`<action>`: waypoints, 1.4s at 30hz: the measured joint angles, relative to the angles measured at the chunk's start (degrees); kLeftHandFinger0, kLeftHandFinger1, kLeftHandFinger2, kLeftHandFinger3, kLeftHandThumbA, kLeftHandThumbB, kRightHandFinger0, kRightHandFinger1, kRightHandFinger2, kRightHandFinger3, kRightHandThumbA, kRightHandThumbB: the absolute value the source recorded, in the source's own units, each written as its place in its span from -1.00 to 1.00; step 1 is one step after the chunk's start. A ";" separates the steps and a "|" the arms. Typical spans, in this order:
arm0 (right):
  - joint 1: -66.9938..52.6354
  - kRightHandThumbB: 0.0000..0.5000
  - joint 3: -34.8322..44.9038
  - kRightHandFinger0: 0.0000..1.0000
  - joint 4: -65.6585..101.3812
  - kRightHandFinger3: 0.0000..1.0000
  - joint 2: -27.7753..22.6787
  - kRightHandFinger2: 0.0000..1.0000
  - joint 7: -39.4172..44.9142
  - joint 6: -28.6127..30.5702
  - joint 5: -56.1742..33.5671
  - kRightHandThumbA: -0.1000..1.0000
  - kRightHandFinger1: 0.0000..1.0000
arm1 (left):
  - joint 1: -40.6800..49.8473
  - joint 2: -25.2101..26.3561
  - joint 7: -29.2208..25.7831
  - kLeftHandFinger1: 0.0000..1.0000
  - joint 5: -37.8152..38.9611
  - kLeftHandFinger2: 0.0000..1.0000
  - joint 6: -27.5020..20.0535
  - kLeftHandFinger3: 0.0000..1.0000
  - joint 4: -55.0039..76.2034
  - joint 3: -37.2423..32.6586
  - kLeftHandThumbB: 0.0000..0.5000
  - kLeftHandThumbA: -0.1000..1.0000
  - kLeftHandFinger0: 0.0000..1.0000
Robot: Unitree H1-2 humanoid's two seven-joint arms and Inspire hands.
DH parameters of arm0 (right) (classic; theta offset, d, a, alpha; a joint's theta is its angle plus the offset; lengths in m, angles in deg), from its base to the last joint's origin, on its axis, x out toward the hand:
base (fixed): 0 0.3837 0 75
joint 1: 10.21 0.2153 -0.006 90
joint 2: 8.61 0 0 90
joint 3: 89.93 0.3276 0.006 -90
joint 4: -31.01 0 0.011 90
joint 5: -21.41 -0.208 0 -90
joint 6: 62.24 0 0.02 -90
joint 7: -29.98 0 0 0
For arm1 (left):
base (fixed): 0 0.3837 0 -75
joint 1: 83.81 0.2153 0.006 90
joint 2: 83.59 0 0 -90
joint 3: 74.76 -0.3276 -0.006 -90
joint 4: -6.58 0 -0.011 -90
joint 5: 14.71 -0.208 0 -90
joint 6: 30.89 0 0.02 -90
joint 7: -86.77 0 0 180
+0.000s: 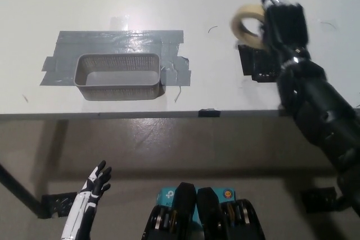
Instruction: The robot picks the tape placed on the black area with right hand and places it in the small grey container.
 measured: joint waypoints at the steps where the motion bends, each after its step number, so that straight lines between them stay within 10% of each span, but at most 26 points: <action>1: 0.43 -0.25 -0.02 -0.97 0.62 0.68 0.67 0.52 -0.10 0.07 0.08 -1.00 -0.22 | 0.00 0.00 0.03 1.00 -0.01 1.00 0.00 1.00 0.00 -0.03 -0.79 0.96 1.00; 12: 4.76 -0.29 -0.58 -1.00 3.08 0.72 7.95 0.71 2.03 -2.40 0.28 -1.00 -0.21 | -0.07 0.00 0.08 1.00 -0.93 1.00 0.02 1.00 0.19 -1.00 -0.75 1.00 1.00; 15: 6.32 -0.18 -1.11 -1.00 1.44 0.21 10.06 0.55 2.82 -2.98 0.29 -1.00 -0.26 | -0.46 -0.01 0.12 1.00 -1.22 1.00 -0.01 1.00 0.08 -1.41 -0.77 1.00 1.00; 25: 9.28 0.06 -2.90 -1.00 -7.40 -0.62 17.55 0.23 5.56 -3.37 0.22 -1.00 -0.63 | -0.33 -0.14 0.08 1.00 -3.12 1.00 -0.89 1.00 0.05 -3.74 -0.81 1.00 1.00; 32: 9.27 -0.17 -3.14 -1.00 -11.65 -0.47 20.67 0.48 6.97 -3.47 -0.04 -1.00 -0.53 | 0.04 -0.17 0.03 1.00 -4.63 1.00 -1.80 1.00 -0.04 -4.63 -0.70 1.00 1.00; 42: 8.74 -0.09 -3.15 -1.00 -14.15 -0.18 23.13 0.22 8.33 -4.19 -1.12 -1.00 -0.62 | -0.02 -0.19 0.03 1.00 -6.27 1.00 -2.03 1.00 -0.06 -5.53 -0.55 1.00 1.00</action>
